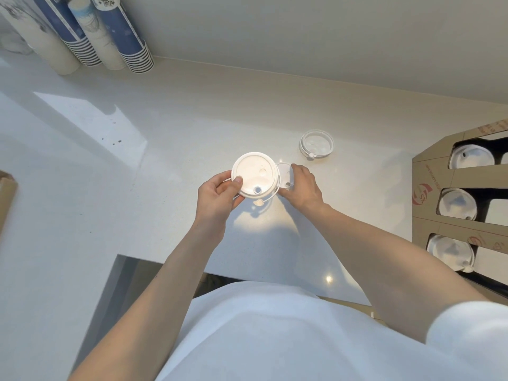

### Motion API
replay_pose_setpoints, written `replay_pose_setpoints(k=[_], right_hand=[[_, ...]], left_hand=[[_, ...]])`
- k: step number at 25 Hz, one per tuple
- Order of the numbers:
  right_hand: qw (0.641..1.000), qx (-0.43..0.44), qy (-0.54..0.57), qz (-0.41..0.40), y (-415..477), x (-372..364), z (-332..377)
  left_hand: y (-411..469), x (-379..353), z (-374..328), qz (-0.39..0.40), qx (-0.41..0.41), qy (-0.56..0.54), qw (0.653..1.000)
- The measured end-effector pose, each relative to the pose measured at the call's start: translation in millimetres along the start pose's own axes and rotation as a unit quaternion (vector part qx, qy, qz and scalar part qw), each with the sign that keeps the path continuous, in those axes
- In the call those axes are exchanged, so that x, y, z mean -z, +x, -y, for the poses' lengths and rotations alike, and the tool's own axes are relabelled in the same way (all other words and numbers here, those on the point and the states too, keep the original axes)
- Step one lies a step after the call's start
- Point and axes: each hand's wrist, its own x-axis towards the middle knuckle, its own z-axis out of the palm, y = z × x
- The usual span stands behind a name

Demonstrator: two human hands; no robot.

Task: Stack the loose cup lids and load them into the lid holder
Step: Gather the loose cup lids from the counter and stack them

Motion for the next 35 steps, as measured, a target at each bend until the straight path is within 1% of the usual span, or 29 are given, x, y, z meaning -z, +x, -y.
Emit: replay_pose_setpoints(k=[3,8,12,14,19,25,27,30,33,35], right_hand=[[1.0,0.016,-0.017,-0.008,-0.4,1.4,-0.1],[0.999,0.018,-0.033,-0.019,0.9,0.8,-0.8],[0.999,0.021,-0.027,-0.036,-2.4,-0.3,-0.3],[0.999,0.02,0.006,-0.042,-6.3,-0.6,0.8],[0.987,0.032,0.139,-0.077,-28.9,13.0,6.9],[0.95,0.076,0.266,-0.148,-59.5,46.4,15.3],[0.939,0.094,0.291,-0.16,-71.8,58.2,21.8],[0.927,0.118,0.319,-0.155,-89.2,71.6,34.5],[0.923,0.17,0.311,-0.15,-100.5,73.9,46.0],[0.919,0.188,0.313,-0.149,-105.2,70.3,51.0]], left_hand=[[-0.3,2.9,-0.9,-0.004,-0.001,0.002,1.0],[-3.6,3.5,-4.1,-0.013,-0.004,0.006,1.0],[-5.7,2.8,-5.8,-0.017,-0.005,0.005,1.0],[-5.5,4.2,-5.9,-0.02,-0.003,0.003,1.0],[-6.0,7.4,-5.2,-0.026,-0.004,-0.001,1.0],[-9.5,7.8,-6.7,-0.024,-0.012,-0.014,1.0],[-11.5,7.3,-7.7,-0.027,-0.016,-0.017,0.999],[-13.9,4.7,-9.2,-0.025,-0.023,-0.023,0.999],[-17.9,1.6,-10.6,-0.016,-0.031,-0.018,0.999],[-20.7,0.5,-12.1,-0.006,-0.038,-0.015,0.999]])
